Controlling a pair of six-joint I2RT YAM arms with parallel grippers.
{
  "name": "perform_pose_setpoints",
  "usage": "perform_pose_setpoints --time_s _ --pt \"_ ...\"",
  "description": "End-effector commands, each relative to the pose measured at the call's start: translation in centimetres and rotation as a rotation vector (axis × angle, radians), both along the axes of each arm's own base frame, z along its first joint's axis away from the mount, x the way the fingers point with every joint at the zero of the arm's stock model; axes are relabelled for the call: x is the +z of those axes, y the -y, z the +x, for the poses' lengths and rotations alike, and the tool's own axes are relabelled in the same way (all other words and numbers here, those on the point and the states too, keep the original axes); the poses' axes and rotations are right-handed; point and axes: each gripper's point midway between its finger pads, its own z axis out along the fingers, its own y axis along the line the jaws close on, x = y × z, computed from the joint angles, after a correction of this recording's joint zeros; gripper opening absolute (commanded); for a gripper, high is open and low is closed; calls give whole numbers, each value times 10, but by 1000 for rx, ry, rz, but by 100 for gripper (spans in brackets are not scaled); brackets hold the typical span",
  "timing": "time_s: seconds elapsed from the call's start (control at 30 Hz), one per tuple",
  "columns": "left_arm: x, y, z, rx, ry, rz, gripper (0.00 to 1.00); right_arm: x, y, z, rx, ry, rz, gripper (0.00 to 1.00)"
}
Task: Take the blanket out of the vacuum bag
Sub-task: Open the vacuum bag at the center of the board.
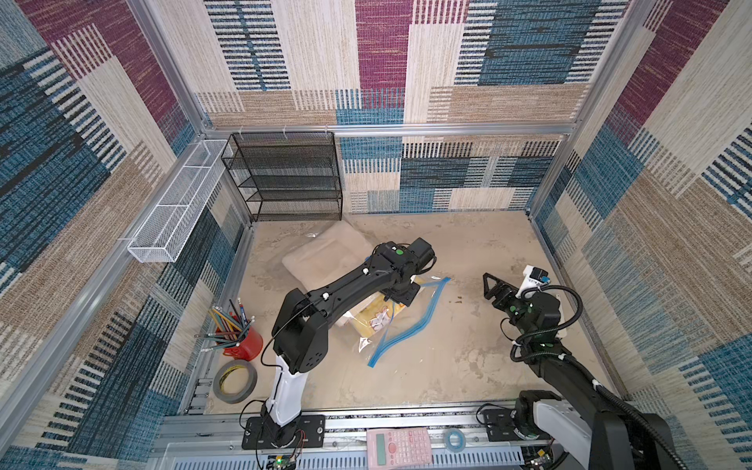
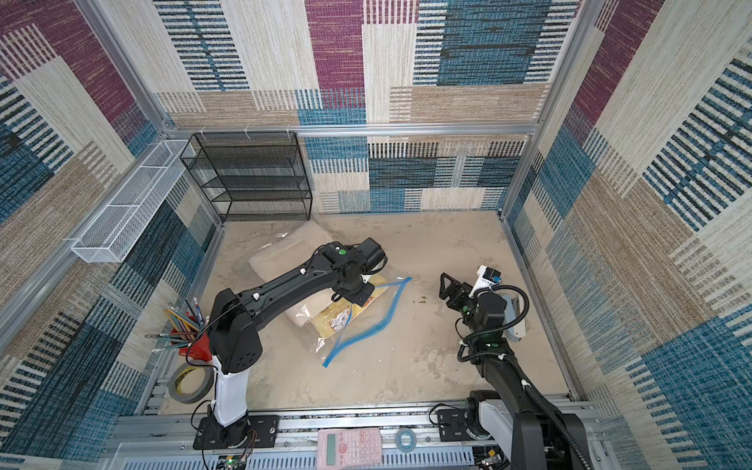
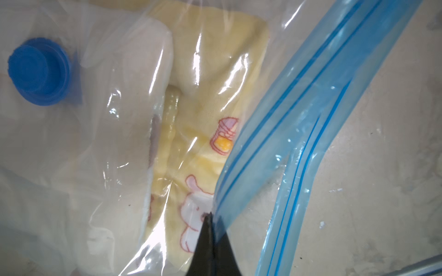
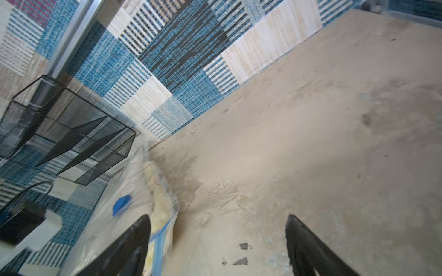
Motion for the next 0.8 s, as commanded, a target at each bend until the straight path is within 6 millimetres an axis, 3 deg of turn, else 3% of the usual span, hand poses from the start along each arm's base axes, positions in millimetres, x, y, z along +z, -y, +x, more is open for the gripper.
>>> perform_pose_setpoints --time_s 0.0,0.1,0.4,0.57,0.77 --pt "3 12 2 41 -58 -127 0 12 -32 -1 178 8 58 84" --pt "2 17 5 78 -114 -222 0 16 -51 -1 272 -16 75 76" --pt "18 16 12 112 -57 -315 0 21 -112 -14 514 -78 136 62" --pt "33 15 12 117 -18 -367 0 16 -140 -23 631 -127 176 45" --pt "33 15 12 127 -17 -371 0 0 -178 -37 734 -211 196 18"
